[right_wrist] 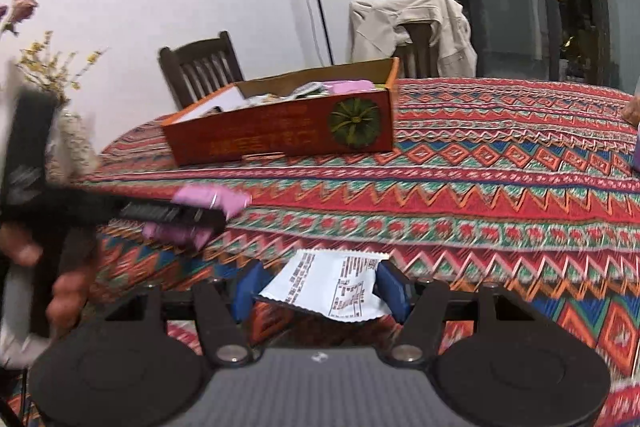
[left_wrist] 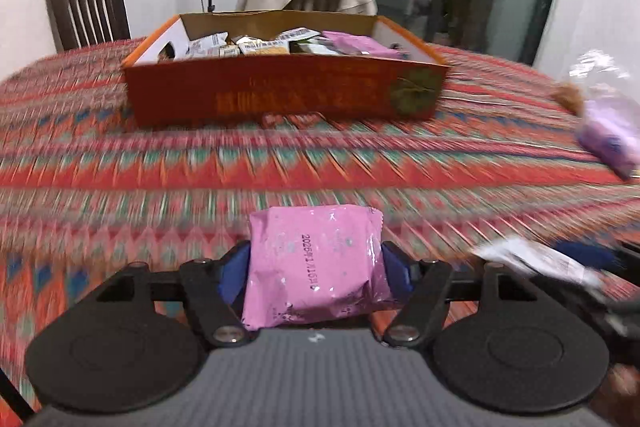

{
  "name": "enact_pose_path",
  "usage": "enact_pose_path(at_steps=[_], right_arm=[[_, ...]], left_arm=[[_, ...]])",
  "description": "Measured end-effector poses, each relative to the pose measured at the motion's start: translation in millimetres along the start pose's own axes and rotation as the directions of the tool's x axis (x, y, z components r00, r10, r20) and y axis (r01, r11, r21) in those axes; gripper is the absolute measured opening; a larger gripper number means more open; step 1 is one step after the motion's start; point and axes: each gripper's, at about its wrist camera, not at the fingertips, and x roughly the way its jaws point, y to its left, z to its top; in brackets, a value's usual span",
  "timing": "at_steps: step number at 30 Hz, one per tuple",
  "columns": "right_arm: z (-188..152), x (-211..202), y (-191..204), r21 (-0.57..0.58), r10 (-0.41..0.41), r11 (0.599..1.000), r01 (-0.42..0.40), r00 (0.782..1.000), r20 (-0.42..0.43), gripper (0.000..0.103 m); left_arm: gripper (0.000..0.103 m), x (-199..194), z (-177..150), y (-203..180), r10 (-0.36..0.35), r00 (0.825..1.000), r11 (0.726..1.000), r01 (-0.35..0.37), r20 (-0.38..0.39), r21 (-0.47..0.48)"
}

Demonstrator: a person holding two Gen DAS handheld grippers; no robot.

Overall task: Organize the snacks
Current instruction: 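Grasp a pink packet with the left tool while the right tool grasps a white sachet, then carry the pink packet and white sachet into the box and open both tools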

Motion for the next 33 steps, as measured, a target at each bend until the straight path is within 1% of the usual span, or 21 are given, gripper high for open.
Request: enact_pose_path(at_steps=[2, 5, 8, 12, 15, 19, 21, 24, 27, 28, 29, 31, 33], right_arm=[[-7.2, -11.8, 8.6, -0.001, 0.027, 1.000, -0.027, 1.000, 0.003, 0.062], [-17.8, -24.0, 21.0, -0.004, 0.057, 0.998, -0.057, 0.998, -0.003, 0.062], [-24.1, -25.8, 32.4, -0.015, 0.070, 0.997, -0.071, 0.997, -0.018, 0.062], [-25.2, -31.9, 48.3, -0.040, 0.082, 0.996, -0.082, 0.997, -0.012, 0.062], [-22.4, -35.4, 54.8, -0.046, 0.080, 0.996, -0.080, 0.997, -0.003, 0.062], [-17.3, -30.1, 55.3, -0.054, 0.058, 0.997, -0.059, 0.998, -0.014, 0.062], [-15.2, -24.2, 54.7, -0.063, 0.046, 0.997, -0.047, 0.999, -0.027, 0.062], [-17.5, -14.0, 53.5, -0.103, 0.008, 0.995, -0.018, 0.996, -0.089, 0.062], [-21.8, -9.8, 52.2, -0.120, -0.017, 0.993, 0.005, 0.995, -0.100, 0.064], [-21.8, -8.4, 53.1, -0.120, -0.026, 0.993, 0.014, 0.995, -0.096, 0.066], [-20.8, -6.9, 53.4, -0.117, -0.032, 0.993, 0.021, 0.995, -0.094, 0.073], [-19.4, -0.7, 54.6, -0.116, -0.047, 0.993, 0.036, 0.995, -0.092, 0.082], [-18.4, 4.4, 56.9, -0.136, -0.065, 0.989, 0.053, 0.994, -0.090, 0.081]], left_arm=[[0.070, -33.6, -20.8, -1.5, -0.014, 1.000, 1.000, 0.014, 0.027, -0.010], [0.070, -61.0, -35.5, -1.6, 0.003, 0.999, 1.000, -0.003, 0.049, 0.003], [0.070, -74.6, -37.2, 5.4, 0.030, 0.997, 0.999, -0.029, 0.077, -0.015], [0.070, -81.6, -37.8, 15.8, 0.021, 0.996, 0.998, -0.016, 0.088, -0.054], [0.070, -79.5, -34.5, 22.4, 0.012, 0.996, 0.998, -0.006, 0.092, -0.066], [0.070, -74.5, -28.9, 30.6, 0.008, 0.994, 0.997, 0.000, 0.105, -0.078], [0.070, -69.7, -24.7, 33.5, 0.012, 0.994, 0.997, -0.003, 0.110, -0.075], [0.070, -62.7, -22.2, 36.4, 0.016, 0.994, 0.997, -0.008, 0.111, -0.073], [0.070, -55.9, -22.4, 40.0, 0.005, 0.995, 0.997, 0.003, 0.101, -0.076], [0.070, -53.2, -22.4, 40.5, 0.002, 0.995, 0.997, 0.005, 0.095, -0.075], [0.070, -50.9, -22.7, 40.7, 0.001, 0.996, 0.997, 0.005, 0.090, -0.073], [0.070, -48.9, -23.4, 40.8, 0.003, 0.996, 0.998, 0.003, 0.086, -0.068], [0.070, -48.9, -24.0, 41.2, 0.003, 0.996, 0.998, 0.003, 0.089, -0.067]])
